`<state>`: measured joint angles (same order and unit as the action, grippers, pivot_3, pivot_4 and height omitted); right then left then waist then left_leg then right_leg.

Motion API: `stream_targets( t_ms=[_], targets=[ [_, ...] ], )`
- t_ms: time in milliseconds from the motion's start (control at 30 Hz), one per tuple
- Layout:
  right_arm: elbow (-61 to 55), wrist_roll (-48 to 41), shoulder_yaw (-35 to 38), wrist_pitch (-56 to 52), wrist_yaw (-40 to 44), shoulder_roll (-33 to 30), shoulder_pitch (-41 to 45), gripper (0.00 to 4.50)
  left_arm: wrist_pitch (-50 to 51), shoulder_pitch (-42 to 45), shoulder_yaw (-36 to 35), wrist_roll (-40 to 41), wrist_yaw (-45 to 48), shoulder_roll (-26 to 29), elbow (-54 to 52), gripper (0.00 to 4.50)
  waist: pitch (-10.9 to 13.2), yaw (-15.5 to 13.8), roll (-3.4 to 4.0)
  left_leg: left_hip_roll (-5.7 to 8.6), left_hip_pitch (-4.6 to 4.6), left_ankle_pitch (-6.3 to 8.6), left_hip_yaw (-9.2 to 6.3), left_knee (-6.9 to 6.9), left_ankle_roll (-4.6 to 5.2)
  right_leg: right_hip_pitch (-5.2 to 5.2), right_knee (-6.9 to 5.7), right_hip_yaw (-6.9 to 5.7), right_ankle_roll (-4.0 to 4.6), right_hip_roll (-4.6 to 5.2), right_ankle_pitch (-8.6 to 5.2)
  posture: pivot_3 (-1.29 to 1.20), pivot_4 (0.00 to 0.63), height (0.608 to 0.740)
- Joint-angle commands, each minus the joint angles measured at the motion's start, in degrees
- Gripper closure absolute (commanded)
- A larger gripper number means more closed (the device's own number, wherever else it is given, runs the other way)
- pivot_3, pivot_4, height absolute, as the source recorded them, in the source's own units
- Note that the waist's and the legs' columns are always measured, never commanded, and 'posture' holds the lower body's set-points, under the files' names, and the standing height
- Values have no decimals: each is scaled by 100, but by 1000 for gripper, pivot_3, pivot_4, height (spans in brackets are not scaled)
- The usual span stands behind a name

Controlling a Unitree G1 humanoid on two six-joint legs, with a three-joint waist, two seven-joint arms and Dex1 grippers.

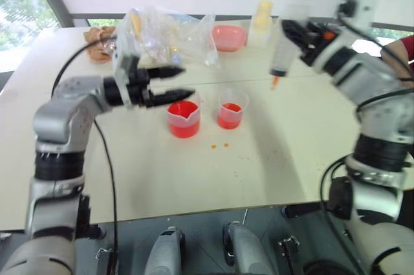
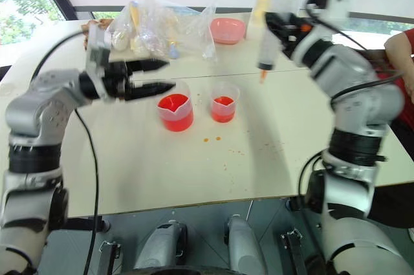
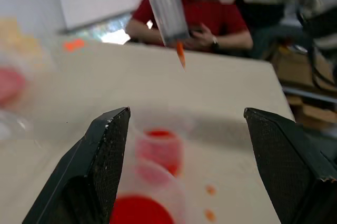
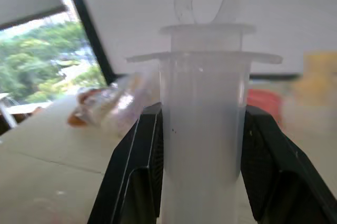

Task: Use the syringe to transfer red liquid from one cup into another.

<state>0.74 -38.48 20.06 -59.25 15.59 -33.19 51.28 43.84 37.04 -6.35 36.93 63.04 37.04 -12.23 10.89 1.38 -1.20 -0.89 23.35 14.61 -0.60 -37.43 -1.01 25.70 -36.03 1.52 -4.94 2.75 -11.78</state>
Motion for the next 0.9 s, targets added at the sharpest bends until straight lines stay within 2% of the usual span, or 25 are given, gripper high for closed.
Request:
stream_targets(
  t_ms=[33, 100, 200, 500, 567, 600, 700, 733, 900],
  targets=[
    [631, -36, -63, -930, 61, -298, 142, 3102, 509, -456, -207, 698, -369, 148, -1402, 878, 0, -23, 1, 1, -2, 0, 2, -1, 0, -2, 2, 1, 0, -5, 0, 0, 150, 740],
    [1089, 68, -234, -1343, 181, -429, 58, 3102, 460, -1151, -92, 622, -542, 278, -2075, 878, -2, -15, 4, 0, -24, 0, 7, 2, 1, -19, 3, 9, 2, -9, -1, 0, 150, 740],
    [1647, 70, -466, -1699, 411, -259, 2, 3102, 152, -1863, 217, 228, -935, 188, -2403, 878, -2, -20, 4, 0, -54, 1, 14, 16, 2, -37, 2, 18, 13, -14, -9, 0, 150, 740],
    [2845, 762, -1306, -1385, 1020, -136, 195, 3102, -414, -2765, 614, -285, -1340, 154, -2451, 878, -3, -27, 3, -2, -69, 0, 20, 8, 2, -51, 4, 29, 11, -23, -8, 0, 150, 740],
    [2980, 929, -1433, -1275, 1119, -161, 233, 2079, -512, -2840, 645, -363, -1364, 184, -2431, 816, -3, -24, 3, -1, -76, 1, 23, 8, 2, -60, 9, 29, 18, -21, -12, 0, 150, 740],
    [3020, 977, -1462, -1251, 1173, -169, 247, 1763, -530, -2850, 642, -360, -1387, 175, -2422, 816, -3, -32, 3, -1, -80, 1, 22, 8, 2, -65, 11, 29, 20, -21, -13, 0, 150, 740],
    [3071, 1061, -1466, -1240, 1287, -173, 274, 188, -565, -2850, 645, -346, -1429, 153, -2409, 816, -3, -26, 3, -1, -82, 1, 23, 8, 2, -67, 11, 29, 20, -21, -14, 0, 150, 740],
    [3043, 1077, -1456, -1249, 1313, -185, 261, 77, -569, -2832, 648, -338, -1451, 137, -2401, 816, -3, -25, 3, -1, -85, 1, 23, 9, 2, -70, 12, 29, 20, -21, -14, 0, 150, 740],
    [2261, 977, -1454, -1359, 1670, -428, 56, 77, -469, -2679, 354, -113, -1686, -7, -2242, 816, -3, -39, 3, -1, -85, 1, 22, 9, 2, -72, 13, 29, 18, -20, -15, 0, 150, 740]
  ],
)
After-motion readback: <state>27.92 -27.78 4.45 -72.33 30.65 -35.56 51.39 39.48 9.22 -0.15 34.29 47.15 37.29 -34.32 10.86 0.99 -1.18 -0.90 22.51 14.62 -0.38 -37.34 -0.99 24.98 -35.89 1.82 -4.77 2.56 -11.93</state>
